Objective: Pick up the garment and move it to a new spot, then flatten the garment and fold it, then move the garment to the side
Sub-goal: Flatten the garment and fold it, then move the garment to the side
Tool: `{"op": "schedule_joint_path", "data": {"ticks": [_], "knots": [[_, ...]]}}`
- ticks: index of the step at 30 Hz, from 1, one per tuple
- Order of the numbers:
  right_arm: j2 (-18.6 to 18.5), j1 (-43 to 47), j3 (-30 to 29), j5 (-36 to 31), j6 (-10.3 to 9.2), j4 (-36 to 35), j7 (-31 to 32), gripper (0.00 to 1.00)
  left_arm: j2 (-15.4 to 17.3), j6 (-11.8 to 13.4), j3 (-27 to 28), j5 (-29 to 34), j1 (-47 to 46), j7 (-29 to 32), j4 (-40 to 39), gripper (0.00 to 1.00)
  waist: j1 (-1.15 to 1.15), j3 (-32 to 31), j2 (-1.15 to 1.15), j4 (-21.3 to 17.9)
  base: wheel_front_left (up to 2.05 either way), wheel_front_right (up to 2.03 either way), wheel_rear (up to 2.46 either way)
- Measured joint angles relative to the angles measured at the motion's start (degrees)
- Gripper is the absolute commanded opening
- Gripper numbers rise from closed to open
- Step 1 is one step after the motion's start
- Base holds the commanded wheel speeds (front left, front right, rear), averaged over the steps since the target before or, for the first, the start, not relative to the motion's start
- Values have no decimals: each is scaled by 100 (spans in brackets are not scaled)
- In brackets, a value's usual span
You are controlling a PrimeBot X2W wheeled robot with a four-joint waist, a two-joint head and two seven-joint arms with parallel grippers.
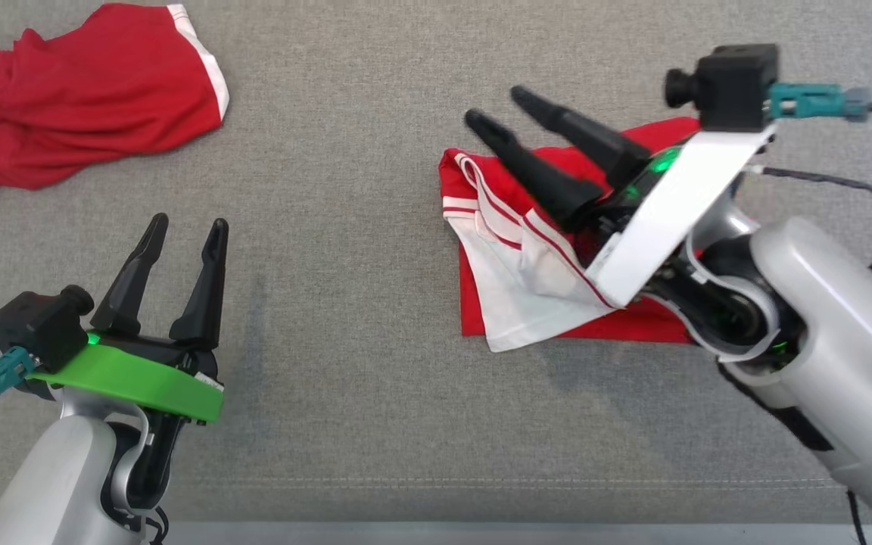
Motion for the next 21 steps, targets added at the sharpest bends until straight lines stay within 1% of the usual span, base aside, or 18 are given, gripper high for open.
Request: {"op": "schedule_joint_path", "data": {"ticks": [1,3,7,10,13,16,19,21], "knots": [[-101,13,-112,-7,-7,3,-55,100,0,0,11,11,11,1,1,100,0,-28,0,-28,0,0,0],[-337,62,-309,-73,-98,55,-137,100,1,0,21,11,38,1,-1,100,0,-84,0,-87,0,0,0],[-890,380,-641,-118,-180,354,-181,100,2,-1,-54,64,91,0,-13,100,0,-189,0,-199,0,0,0],[-1189,697,-856,-80,-193,645,-175,100,-3,-12,-100,70,103,0,-60,100,0,-223,0,-273,0,0,0],[-1445,1004,-1112,138,-203,960,-174,100,-22,-21,-143,70,127,0,-100,100,0,-218,0,-303,0,0,0],[-1590,1204,-1295,409,-204,1269,-172,100,-82,-44,-215,70,141,1,-116,100,0,-164,0,-293,0,0,0],[-1593,1335,-1358,625,-200,1474,-152,100,-131,-67,-261,70,141,0,-124,100,0,-117,0,-256,0,0,0],[-1574,1360,-1350,760,-130,1563,-92,100,-141,-91,-272,73,140,0,-123,100,0,-89,0,-218,0,0,0]]}}
